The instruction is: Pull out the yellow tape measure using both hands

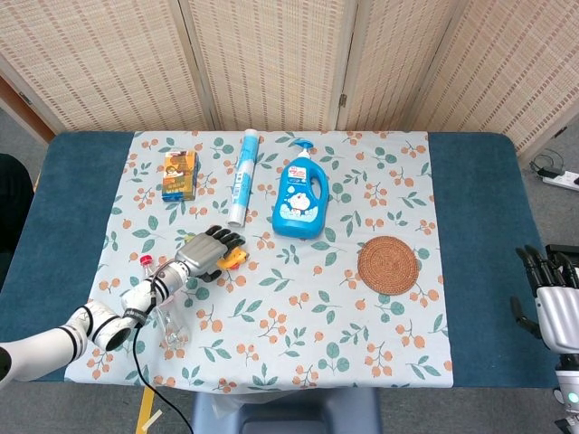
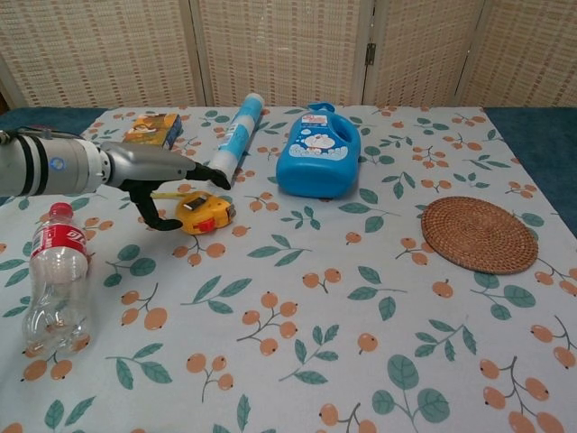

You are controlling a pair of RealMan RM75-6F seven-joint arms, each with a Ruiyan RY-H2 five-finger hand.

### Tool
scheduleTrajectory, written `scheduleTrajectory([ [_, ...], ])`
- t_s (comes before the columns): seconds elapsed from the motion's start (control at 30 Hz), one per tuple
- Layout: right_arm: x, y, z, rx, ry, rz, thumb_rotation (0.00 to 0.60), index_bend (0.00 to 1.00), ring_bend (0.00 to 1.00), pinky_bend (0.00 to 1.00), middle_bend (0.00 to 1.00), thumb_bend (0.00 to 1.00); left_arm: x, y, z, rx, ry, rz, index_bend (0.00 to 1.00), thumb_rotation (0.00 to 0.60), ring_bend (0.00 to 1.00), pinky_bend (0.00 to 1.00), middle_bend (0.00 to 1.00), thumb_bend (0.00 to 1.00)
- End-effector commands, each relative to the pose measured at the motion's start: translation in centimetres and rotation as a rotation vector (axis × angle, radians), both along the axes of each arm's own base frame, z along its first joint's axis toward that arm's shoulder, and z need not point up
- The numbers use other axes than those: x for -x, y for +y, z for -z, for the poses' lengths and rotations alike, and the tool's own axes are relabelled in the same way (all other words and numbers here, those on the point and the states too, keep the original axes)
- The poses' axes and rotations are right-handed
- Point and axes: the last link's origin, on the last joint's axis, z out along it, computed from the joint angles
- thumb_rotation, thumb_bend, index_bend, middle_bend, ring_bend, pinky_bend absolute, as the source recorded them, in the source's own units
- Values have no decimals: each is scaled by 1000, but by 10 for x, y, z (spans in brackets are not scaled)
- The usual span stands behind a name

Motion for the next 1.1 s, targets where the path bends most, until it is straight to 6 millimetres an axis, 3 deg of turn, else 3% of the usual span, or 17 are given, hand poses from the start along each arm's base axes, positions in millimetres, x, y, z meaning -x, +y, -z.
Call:
scheduleTrajectory([
  [0.03, 1, 0, 0, 0, -1, 5, 600, 62, 169, 0, 110, 486, 0, 3, 5, 6, 27, -8, 112, 600, 39, 0, 103, 487],
  [0.43, 0, -3, 3, -8, -1, 3, 600, 62, 167, 0, 110, 487, 15, 5, -1, -12, 52, -61, 176, 600, 58, 0, 105, 487],
  [0.8, -1, -4, 5, -16, 0, -2, 600, 62, 167, 0, 111, 487, 18, -4, -1, 10, 25, -110, 123, 600, 60, 0, 108, 481],
  [1.1, 1, 0, 2, -6, -1, 10, 600, 61, 168, 0, 114, 486, 15, -3, 6, -25, 7, -86, 167, 600, 109, 0, 133, 351],
])
